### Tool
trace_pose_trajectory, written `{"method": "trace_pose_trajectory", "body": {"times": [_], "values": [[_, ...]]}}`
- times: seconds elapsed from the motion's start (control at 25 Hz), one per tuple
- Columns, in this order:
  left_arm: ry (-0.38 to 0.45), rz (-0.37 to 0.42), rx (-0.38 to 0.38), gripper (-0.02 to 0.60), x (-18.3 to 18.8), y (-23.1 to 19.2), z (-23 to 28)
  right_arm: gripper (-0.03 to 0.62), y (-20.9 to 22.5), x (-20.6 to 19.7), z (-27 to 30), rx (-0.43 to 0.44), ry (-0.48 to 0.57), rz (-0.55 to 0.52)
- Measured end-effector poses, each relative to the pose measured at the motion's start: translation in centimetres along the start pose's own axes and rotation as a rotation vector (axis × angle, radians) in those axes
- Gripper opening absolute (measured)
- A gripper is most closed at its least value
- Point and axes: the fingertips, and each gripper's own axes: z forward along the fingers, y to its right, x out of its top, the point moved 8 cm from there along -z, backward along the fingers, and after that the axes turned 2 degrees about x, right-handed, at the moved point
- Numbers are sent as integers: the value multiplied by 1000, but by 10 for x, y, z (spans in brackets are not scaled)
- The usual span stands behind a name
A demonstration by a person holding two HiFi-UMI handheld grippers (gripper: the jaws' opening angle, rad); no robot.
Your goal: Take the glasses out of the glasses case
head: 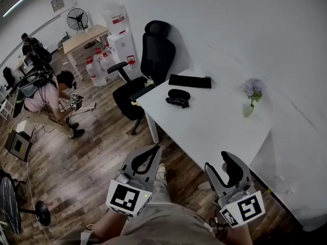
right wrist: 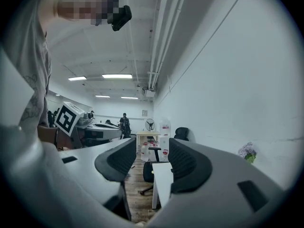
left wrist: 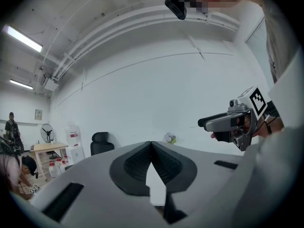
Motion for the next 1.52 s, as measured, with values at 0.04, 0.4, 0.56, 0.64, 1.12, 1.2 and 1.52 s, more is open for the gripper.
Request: {"method": "trace_pose_trajectory", "body": {"times": [0.04, 0.4, 0.56, 0.64, 1.12, 1.2, 1.52], "values": [[1, -8, -1, 17, -2, -3, 5, 219, 3, -2, 6, 0, -7, -4], [-57, -21, -19, 17, -25, -53, 64, 219, 37, -23, 81, 28, -125, -20], [-69, -61, -49, 17, -24, -82, 100, 219, 58, -34, 128, 51, -207, -14], [-101, -46, -70, 16, -30, -100, 120, 219, 68, -40, 153, 52, -249, -15], [-273, 0, -224, 15, -87, -209, 252, 219, 137, -88, 320, 102, -518, 81], [-294, 2, -254, 17, -100, -221, 275, 219, 152, -104, 344, 93, -561, 88], [-397, 11, -334, 17, -148, -253, 344, 219, 198, -161, 424, 111, -726, 38]]}}
